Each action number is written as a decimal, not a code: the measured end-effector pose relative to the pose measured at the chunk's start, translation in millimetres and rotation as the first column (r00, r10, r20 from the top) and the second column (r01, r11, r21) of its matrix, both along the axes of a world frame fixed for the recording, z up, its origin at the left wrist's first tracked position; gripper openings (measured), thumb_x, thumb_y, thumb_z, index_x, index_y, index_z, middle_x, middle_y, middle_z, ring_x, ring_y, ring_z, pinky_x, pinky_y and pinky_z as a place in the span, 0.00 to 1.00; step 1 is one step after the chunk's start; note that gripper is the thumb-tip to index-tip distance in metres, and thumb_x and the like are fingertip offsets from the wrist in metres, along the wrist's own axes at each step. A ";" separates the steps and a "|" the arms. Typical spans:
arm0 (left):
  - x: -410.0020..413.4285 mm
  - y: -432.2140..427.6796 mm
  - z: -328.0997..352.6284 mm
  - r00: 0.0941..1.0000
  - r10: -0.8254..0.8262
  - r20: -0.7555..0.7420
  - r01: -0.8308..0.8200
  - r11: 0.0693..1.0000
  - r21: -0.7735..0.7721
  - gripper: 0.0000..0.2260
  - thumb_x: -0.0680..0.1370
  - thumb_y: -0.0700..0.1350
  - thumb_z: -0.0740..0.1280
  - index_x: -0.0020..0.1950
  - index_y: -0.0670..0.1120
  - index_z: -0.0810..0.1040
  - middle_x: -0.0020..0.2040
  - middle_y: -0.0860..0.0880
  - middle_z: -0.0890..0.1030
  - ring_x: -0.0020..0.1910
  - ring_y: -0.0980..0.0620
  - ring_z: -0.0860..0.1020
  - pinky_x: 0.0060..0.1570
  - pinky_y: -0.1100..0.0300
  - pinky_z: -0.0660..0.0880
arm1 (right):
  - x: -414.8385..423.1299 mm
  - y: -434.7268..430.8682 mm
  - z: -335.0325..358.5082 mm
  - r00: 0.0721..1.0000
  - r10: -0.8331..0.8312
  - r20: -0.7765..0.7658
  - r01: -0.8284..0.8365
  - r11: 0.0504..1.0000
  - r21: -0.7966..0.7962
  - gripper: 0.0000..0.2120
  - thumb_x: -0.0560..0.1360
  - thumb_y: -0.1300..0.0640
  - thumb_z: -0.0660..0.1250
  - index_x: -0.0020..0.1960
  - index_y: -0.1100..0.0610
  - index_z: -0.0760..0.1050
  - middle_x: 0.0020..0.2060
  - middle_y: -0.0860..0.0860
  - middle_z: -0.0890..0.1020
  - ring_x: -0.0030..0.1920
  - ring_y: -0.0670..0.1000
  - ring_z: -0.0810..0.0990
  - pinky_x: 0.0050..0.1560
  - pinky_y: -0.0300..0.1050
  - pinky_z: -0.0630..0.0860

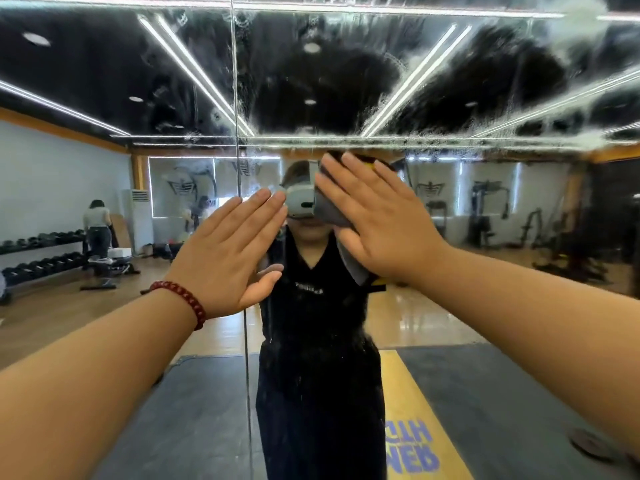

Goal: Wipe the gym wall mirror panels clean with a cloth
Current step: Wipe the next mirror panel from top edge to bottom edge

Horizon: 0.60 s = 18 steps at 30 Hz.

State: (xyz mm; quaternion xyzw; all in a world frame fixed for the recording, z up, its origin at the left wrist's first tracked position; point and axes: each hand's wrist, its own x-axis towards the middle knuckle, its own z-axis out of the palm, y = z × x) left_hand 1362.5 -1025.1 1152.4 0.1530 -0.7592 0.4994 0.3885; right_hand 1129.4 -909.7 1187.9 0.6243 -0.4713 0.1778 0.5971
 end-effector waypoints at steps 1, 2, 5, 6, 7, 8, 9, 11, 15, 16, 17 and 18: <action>-0.1 -0.3 0.0 1.000 0.000 -0.003 0.000 1.000 -0.003 0.33 0.80 0.58 0.54 0.77 0.37 0.61 0.78 0.40 0.60 0.78 0.43 0.57 0.78 0.49 0.49 | 6.5 -1.6 -1.4 0.997 -0.007 0.080 0.010 0.999 -0.041 0.31 0.77 0.48 0.55 0.78 0.56 0.62 0.78 0.54 0.62 0.78 0.55 0.59 0.77 0.53 0.51; -0.6 -0.3 0.4 1.000 -0.004 -0.007 0.004 1.000 -0.005 0.32 0.80 0.57 0.54 0.77 0.37 0.61 0.78 0.40 0.61 0.78 0.43 0.58 0.78 0.49 0.49 | 13.3 -4.9 -9.6 0.992 -0.004 0.128 0.013 0.998 -0.067 0.30 0.78 0.48 0.55 0.79 0.56 0.61 0.78 0.53 0.61 0.78 0.55 0.58 0.77 0.54 0.51; 2.2 3.5 -3.9 0.998 -0.050 -0.048 0.052 0.998 0.036 0.31 0.80 0.55 0.54 0.78 0.37 0.59 0.78 0.39 0.59 0.78 0.43 0.56 0.78 0.49 0.49 | 28.6 -11.5 -53.6 0.999 0.009 0.044 -0.009 1.000 0.005 0.31 0.76 0.48 0.56 0.78 0.55 0.61 0.78 0.52 0.61 0.78 0.54 0.58 0.77 0.54 0.51; 6.4 5.5 -9.5 0.996 -0.067 -0.064 0.071 0.995 0.064 0.32 0.80 0.54 0.55 0.78 0.37 0.57 0.79 0.39 0.57 0.79 0.43 0.54 0.78 0.48 0.49 | 30.5 -12.1 -67.5 1.000 0.015 -0.021 -0.013 0.998 0.055 0.31 0.76 0.48 0.56 0.78 0.55 0.61 0.78 0.52 0.62 0.78 0.54 0.58 0.77 0.54 0.51; 12.3 7.0 -17.0 0.994 -0.080 -0.070 0.086 0.993 0.080 0.32 0.80 0.54 0.55 0.78 0.37 0.55 0.79 0.39 0.55 0.79 0.44 0.52 0.78 0.49 0.48 | 30.6 -11.9 -77.6 0.997 0.021 -0.070 -0.014 0.995 0.099 0.31 0.76 0.49 0.56 0.78 0.55 0.61 0.78 0.52 0.62 0.78 0.54 0.58 0.78 0.53 0.51; 19.6 8.0 -27.4 0.995 -0.083 -0.064 0.088 0.992 0.089 0.32 0.80 0.53 0.55 0.78 0.36 0.54 0.79 0.40 0.55 0.79 0.44 0.51 0.78 0.49 0.47 | 30.1 -11.5 -84.8 0.995 0.025 -0.098 -0.012 0.991 0.130 0.31 0.77 0.49 0.56 0.79 0.55 0.61 0.78 0.52 0.61 0.78 0.54 0.58 0.78 0.53 0.51; 27.3 7.6 -38.2 0.996 -0.075 -0.045 0.079 0.992 0.096 0.32 0.80 0.53 0.55 0.78 0.36 0.54 0.79 0.39 0.54 0.79 0.44 0.51 0.78 0.48 0.47 | 30.0 -10.7 -88.8 0.994 0.021 -0.111 -0.006 0.990 0.142 0.31 0.77 0.49 0.56 0.79 0.55 0.61 0.78 0.52 0.61 0.78 0.53 0.58 0.78 0.53 0.50; 39.9 3.0 -57.8 0.999 -0.034 -0.009 0.035 0.992 0.121 0.32 0.80 0.53 0.55 0.78 0.36 0.53 0.79 0.38 0.54 0.79 0.41 0.53 0.78 0.46 0.49 | 33.3 -10.6 -88.9 0.993 0.011 -0.115 0.005 0.990 0.138 0.31 0.77 0.50 0.56 0.79 0.55 0.61 0.78 0.52 0.62 0.78 0.53 0.58 0.78 0.53 0.49; 40.2 -9.0 -72.2 1.000 0.023 -0.022 -0.020 0.990 0.141 0.32 0.80 0.52 0.55 0.79 0.37 0.52 0.79 0.40 0.53 0.79 0.43 0.51 0.78 0.45 0.50 | 64.3 -23.6 -57.5 0.996 0.084 0.012 -0.084 0.993 0.084 0.30 0.76 0.51 0.56 0.78 0.56 0.63 0.77 0.53 0.63 0.78 0.53 0.59 0.77 0.52 0.50; 38.4 -11.1 -74.4 0.999 0.023 -0.037 -0.018 0.991 0.132 0.32 0.80 0.52 0.55 0.79 0.37 0.52 0.79 0.40 0.53 0.80 0.44 0.50 0.78 0.47 0.48 | 71.6 -28.7 -52.7 0.995 0.088 0.045 -0.090 0.994 0.060 0.31 0.76 0.51 0.56 0.78 0.56 0.62 0.78 0.53 0.63 0.78 0.53 0.58 0.77 0.53 0.50; 36.9 -12.8 -76.3 0.999 0.015 -0.050 -0.009 0.993 0.120 0.32 0.80 0.52 0.55 0.78 0.37 0.53 0.79 0.41 0.53 0.80 0.45 0.49 0.78 0.48 0.47 | 75.6 -32.4 -52.6 0.995 0.078 0.060 -0.081 0.996 0.043 0.31 0.76 0.51 0.56 0.78 0.56 0.61 0.78 0.53 0.62 0.78 0.53 0.58 0.77 0.53 0.50; 36.0 -14.1 -77.8 0.998 0.004 -0.058 0.003 0.994 0.113 0.32 0.79 0.53 0.55 0.78 0.36 0.53 0.79 0.40 0.54 0.80 0.45 0.49 0.78 0.48 0.46 | 76.2 -34.7 -58.6 0.996 0.067 0.063 -0.070 0.997 0.035 0.31 0.76 0.51 0.57 0.79 0.55 0.61 0.78 0.52 0.61 0.79 0.53 0.57 0.77 0.54 0.51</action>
